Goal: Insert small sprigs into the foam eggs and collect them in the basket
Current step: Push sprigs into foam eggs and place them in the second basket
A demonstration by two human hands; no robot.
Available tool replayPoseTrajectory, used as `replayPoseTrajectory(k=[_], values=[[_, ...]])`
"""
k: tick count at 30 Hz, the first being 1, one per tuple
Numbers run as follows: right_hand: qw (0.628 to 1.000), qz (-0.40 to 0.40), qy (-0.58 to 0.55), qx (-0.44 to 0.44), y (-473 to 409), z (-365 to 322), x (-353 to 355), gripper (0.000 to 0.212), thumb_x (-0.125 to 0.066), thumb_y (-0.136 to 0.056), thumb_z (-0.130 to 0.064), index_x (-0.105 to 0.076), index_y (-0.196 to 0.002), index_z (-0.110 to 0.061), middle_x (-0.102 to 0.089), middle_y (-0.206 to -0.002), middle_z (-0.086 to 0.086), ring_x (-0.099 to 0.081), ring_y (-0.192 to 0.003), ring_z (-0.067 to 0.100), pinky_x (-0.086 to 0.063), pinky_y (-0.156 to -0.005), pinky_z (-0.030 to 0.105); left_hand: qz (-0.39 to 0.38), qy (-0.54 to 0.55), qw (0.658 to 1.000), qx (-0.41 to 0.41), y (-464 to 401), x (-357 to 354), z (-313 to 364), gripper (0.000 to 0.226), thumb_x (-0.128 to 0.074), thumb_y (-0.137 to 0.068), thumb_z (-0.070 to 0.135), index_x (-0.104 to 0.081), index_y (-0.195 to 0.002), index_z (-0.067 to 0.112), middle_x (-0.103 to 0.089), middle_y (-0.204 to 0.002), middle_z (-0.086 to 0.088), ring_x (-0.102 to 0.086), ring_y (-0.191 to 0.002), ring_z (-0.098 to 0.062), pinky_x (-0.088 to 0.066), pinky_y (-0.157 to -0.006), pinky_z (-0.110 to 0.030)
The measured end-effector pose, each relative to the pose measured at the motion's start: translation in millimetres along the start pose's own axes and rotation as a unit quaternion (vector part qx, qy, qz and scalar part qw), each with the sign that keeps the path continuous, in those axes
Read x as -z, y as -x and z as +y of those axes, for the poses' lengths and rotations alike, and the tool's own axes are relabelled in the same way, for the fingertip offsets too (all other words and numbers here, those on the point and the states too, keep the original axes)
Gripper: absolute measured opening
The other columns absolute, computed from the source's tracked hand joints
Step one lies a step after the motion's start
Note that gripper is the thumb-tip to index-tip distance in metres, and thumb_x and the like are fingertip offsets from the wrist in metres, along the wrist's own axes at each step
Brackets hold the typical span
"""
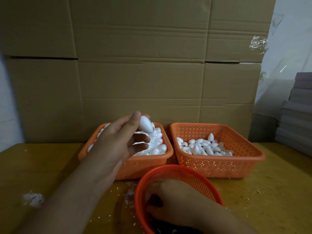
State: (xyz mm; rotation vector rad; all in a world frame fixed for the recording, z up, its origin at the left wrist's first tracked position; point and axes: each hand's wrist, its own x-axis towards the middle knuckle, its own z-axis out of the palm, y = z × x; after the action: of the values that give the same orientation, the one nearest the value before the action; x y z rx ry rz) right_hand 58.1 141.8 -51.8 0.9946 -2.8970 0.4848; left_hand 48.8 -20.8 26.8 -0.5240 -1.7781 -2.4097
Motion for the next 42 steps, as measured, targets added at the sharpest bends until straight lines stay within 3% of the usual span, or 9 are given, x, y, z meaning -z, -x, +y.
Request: replayPoseTrajectory(k=[6,13,19,25,30,35,42], values=[[1.0,0.011,0.001,-0.005,0,1,-3,0.021,-0.06,-0.086,-0.036,-0.064,-0.106,-0.031,-0.062,-0.116,-0.014,-0.055,-0.107,0.005,-0.044,-0.093,0.023,-0.068,0.094,0.993,0.007,11,-8,17,0.031,-0.071,-0.066,0.022,-0.07,-0.096,0.015,-0.076,-0.097,-0.007,-0.073,-0.078,-0.012,-0.055,-0.057,-0.019],[1.0,0.012,0.015,-0.003,-1,0,-4,0.022,-0.059,-0.087,-0.036,-0.063,-0.107,-0.032,-0.063,-0.116,-0.013,-0.055,-0.106,0.006,-0.043,-0.091,0.023,-0.112,0.011,0.993,-0.032,14,-9,19,0.04,-0.062,-0.077,0.012,-0.069,-0.116,0.018,-0.074,-0.109,-0.006,-0.071,-0.103,-0.021,-0.057,-0.074,-0.022],[1.0,0.013,0.016,-0.001,-1,0,-3,0.021,-0.06,-0.086,-0.036,-0.063,-0.106,-0.031,-0.062,-0.116,-0.013,-0.055,-0.107,0.006,-0.044,-0.092,0.023,-0.111,-0.007,0.993,-0.05,14,-10,16,0.031,-0.058,-0.086,-0.011,-0.062,-0.107,0.012,-0.074,-0.109,-0.006,-0.07,-0.107,-0.02,-0.058,-0.079,-0.024],[1.0,0.008,0.015,-0.003,-2,-1,-3,0.021,-0.06,-0.086,-0.035,-0.064,-0.107,-0.03,-0.063,-0.116,-0.012,-0.056,-0.106,0.008,-0.046,-0.092,0.028,-0.106,-0.065,0.987,-0.098,17,-14,19,0.043,-0.066,-0.078,0.019,-0.062,-0.12,0.026,-0.074,-0.106,-0.004,-0.073,-0.097,-0.019,-0.056,-0.075,-0.021],[1.0,0.01,0.019,-0.002,-2,1,-4,0.022,-0.06,-0.086,-0.036,-0.062,-0.108,-0.031,-0.062,-0.116,-0.012,-0.055,-0.107,0.007,-0.045,-0.092,0.025,-0.082,-0.048,0.992,-0.08,18,-16,19,0.032,-0.077,-0.071,0.036,-0.068,-0.096,0.02,-0.075,-0.09,-0.007,-0.074,-0.08,-0.02,-0.056,-0.065,-0.021],[1.0,0.019,0.019,-0.001,-1,1,-5,0.022,-0.06,-0.086,-0.037,-0.063,-0.107,-0.032,-0.062,-0.115,-0.013,-0.055,-0.107,0.006,-0.042,-0.091,0.022,-0.093,-0.019,0.995,-0.033,17,-15,20,0.043,-0.056,-0.075,0.064,-0.071,-0.074,0.024,-0.068,-0.069,-0.007,-0.067,-0.061,-0.018,-0.053,-0.057,-0.023],[1.0,0.021,0.023,0.005,-2,1,-6,0.021,-0.06,-0.085,-0.036,-0.064,-0.104,-0.03,-0.061,-0.115,-0.013,-0.054,-0.107,0.006,-0.038,-0.086,0.019,-0.109,0.032,0.992,0.058,10,-15,17,0.055,-0.046,-0.077,0.066,-0.074,-0.068,0.02,-0.057,-0.056,-0.002,-0.051,-0.044,-0.012,-0.046,-0.046,-0.02]])
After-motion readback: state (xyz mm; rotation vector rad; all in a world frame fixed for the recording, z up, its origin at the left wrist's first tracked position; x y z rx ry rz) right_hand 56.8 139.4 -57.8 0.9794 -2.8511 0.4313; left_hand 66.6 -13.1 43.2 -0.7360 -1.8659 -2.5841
